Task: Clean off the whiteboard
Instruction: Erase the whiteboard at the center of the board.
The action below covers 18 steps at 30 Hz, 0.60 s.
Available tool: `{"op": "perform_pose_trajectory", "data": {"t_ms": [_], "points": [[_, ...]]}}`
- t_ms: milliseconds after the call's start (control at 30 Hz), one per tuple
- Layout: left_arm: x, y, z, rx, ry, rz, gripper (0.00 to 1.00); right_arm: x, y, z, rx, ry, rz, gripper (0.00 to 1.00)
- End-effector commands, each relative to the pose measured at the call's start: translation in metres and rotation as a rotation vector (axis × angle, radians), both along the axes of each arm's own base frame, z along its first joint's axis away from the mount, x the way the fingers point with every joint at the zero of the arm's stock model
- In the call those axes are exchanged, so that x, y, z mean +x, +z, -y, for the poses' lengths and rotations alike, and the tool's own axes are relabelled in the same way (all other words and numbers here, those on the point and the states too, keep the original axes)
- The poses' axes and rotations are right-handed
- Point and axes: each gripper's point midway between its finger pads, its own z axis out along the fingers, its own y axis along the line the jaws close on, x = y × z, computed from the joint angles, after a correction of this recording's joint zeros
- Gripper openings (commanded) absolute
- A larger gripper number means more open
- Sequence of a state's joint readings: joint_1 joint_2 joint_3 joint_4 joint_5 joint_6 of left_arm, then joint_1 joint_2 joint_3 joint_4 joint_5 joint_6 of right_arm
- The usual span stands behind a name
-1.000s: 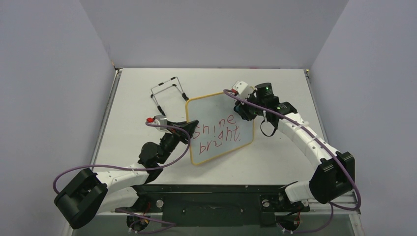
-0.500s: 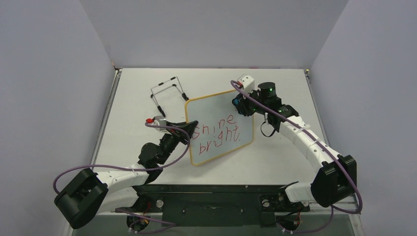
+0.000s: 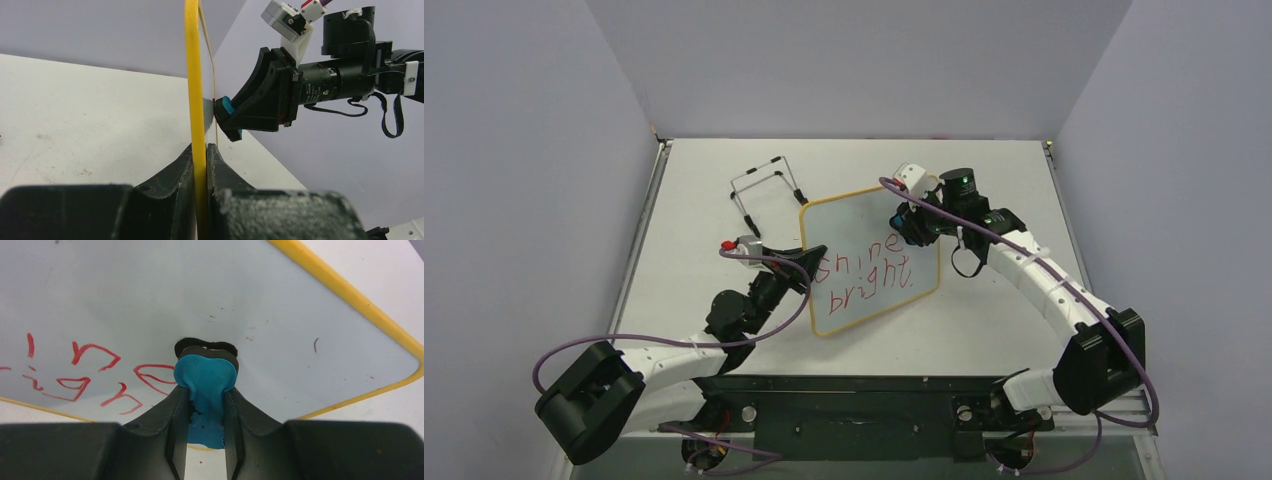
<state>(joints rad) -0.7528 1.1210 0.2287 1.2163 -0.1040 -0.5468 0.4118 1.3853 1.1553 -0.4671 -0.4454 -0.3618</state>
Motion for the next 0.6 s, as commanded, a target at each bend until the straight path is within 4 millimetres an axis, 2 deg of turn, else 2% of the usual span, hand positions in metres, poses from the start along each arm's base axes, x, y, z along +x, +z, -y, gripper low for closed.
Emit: {"op": "perform_pose_trajectory", "data": {"t_ms": [0, 67, 133, 167, 200, 233, 300, 367, 567], "points": [[-0.008, -0.007, 0.01, 0.067, -0.054, 0.031, 0.0, 0.026, 0.041, 0.002, 0.094, -0.17, 0.14, 0.0], [-0.008, -0.006, 0.01, 0.066, -0.053, 0.033, 0.0, 0.033, 0.038, 0.016, 0.07, -0.225, 0.147, 0.0], [-0.008, -0.007, 0.01, 0.069, -0.054, 0.033, 0.0, 0.028, 0.026, 0.025, 0.01, -0.172, 0.118, 0.0], [-0.008, -0.007, 0.01, 0.07, -0.054, 0.032, 0.0, 0.016, 0.015, 0.025, -0.016, -0.11, 0.069, 0.0], [-0.008, -0.007, 0.01, 0.07, -0.054, 0.032, 0.0, 0.013, 0.009, 0.027, -0.069, -0.035, 0.074, 0.0], [-0.008, -0.007, 0.01, 0.07, -0.052, 0.032, 0.0, -0.002, -0.003, 0.026, -0.093, 0.028, 0.01, 0.0], [-0.008, -0.006, 0.01, 0.071, -0.053, 0.033, 0.0, -0.01, -0.015, 0.027, -0.145, 0.108, -0.031, 0.0], [-0.008, -0.006, 0.01, 0.071, -0.054, 0.036, 0.0, -0.008, -0.021, 0.029, -0.177, 0.117, -0.044, 0.0], [-0.009, -0.007, 0.008, 0.072, -0.05, 0.034, 0.0, 0.007, -0.007, 0.025, -0.103, -0.009, 0.009, 0.0]]}}
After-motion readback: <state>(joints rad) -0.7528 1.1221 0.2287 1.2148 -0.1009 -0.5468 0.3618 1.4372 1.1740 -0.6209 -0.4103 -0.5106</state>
